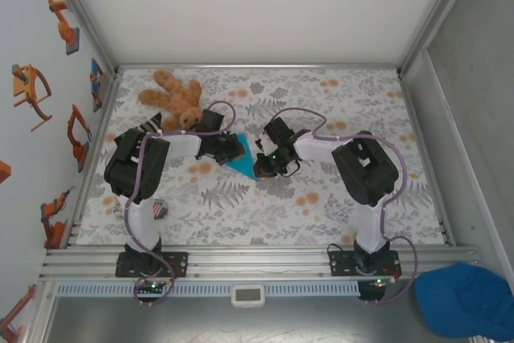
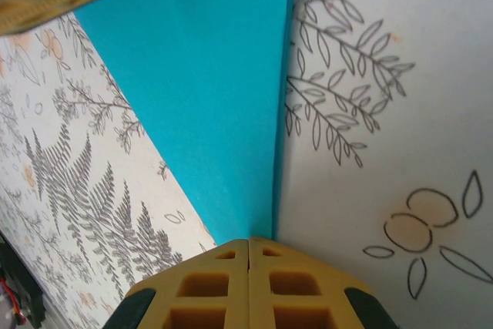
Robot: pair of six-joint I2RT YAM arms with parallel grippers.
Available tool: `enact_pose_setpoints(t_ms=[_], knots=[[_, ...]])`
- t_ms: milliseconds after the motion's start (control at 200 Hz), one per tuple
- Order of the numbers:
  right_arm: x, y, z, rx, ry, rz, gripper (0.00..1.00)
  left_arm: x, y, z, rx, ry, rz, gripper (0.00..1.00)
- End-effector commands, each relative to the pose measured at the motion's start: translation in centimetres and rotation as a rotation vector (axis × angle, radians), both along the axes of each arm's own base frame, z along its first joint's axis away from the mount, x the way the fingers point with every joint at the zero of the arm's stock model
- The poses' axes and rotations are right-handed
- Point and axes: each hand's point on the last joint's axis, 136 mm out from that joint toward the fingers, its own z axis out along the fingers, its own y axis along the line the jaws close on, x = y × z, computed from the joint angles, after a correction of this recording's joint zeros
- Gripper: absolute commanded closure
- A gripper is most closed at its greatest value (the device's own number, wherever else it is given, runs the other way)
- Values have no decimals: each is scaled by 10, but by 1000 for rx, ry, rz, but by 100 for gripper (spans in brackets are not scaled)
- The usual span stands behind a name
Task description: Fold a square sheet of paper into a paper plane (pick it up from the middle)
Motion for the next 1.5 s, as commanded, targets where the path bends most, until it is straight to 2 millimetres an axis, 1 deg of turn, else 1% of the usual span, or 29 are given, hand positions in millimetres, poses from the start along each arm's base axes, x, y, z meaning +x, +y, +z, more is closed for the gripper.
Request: enact_pose_setpoints(t_ms=[0,140,346,426,476,666,756,936,1007,1067,1152,1202,1332,1432,1492], knots=[[-36,-22,-10,-79,103,53,97,-40,38,-61,199,178,13,92],[-42,-23,-10,-66,118,60,97,-40,38,-60,200,177,12,92],[-52,-32,-8,-84,124,82,97,-40,39,-60,201,177,10,92],[-51,-32,-4,-82,109,84,97,-39,39,-60,204,177,10,92],[-46,-30,2,-69,82,77,97,-40,39,-60,203,178,9,92],[-14,-13,44,30,-84,-1,97,-40,38,-58,199,175,8,92],[-1,-4,51,66,-118,-26,97,-40,37,-57,195,176,5,92],[16,12,34,48,-106,-33,99,-40,36,-57,191,176,0,92],[24,21,34,60,-108,-31,100,-41,35,-57,188,179,-2,92],[27,27,30,63,-100,-25,100,-41,35,-57,186,179,-2,92],[28,29,22,50,-91,-19,100,-40,35,-56,184,180,-2,92],[27,28,14,35,-75,-19,100,-41,34,-56,183,181,-4,92],[20,23,0,12,-45,-13,100,-41,33,-57,184,185,-4,92],[10,13,-12,-20,-20,-12,100,-42,35,-59,195,189,1,92],[0,6,-18,-33,-1,-11,100,-42,38,-61,204,194,6,92]])
